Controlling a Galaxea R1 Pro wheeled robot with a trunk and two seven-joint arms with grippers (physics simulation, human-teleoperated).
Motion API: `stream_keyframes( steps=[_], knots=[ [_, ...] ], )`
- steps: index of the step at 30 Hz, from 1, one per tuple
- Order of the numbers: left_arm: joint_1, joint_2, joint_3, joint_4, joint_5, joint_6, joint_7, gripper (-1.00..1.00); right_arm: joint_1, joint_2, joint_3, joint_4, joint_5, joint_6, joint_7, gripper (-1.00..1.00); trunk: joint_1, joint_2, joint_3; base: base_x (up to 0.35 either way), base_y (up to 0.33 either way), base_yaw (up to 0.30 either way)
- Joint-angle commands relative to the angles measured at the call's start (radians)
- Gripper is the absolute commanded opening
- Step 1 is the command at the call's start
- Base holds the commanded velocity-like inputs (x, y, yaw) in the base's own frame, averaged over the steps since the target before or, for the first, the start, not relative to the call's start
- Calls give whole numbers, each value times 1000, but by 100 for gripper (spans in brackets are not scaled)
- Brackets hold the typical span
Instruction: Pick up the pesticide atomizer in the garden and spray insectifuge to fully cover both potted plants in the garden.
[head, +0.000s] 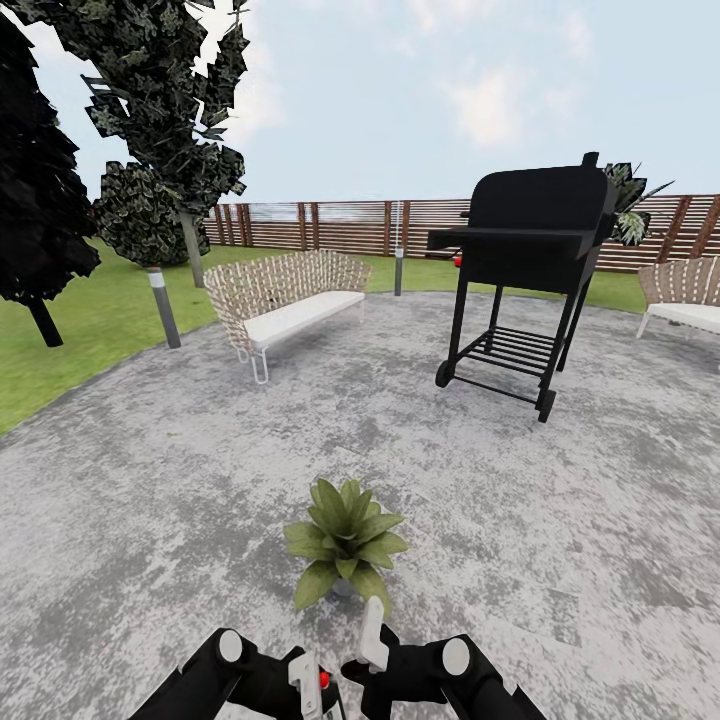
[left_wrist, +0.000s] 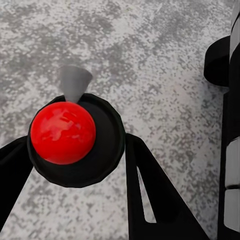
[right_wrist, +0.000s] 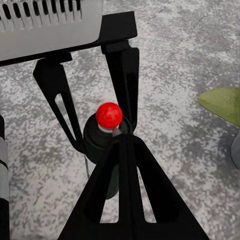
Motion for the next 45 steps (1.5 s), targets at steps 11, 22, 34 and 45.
stream_keyframes(
  steps=[11, 22, 34, 45],
  knots=[
    [-1, 0, -2, 1, 1, -8, -4, -100, 0, 0, 0, -2, 3, 5, 4, -100, 0, 0, -1, 0, 0, 0],
    [-1, 0, -5, 4, 51, -13, -5, -100, 0, 0, 0, 0, 5, 5, 4, -100, 0, 0, -1, 0, 0, 0],
    [-1, 0, -5, 4, 53, -14, -6, -100, 0, 0, 0, 0, 5, 5, 4, -100, 0, 0, -1, 0, 0, 0],
    [0, 0, -5, 5, 53, -14, -45, -100, 0, 0, 0, 0, 5, 5, 4, -100, 0, 0, -1, 0, 0, 0]
  ],
)
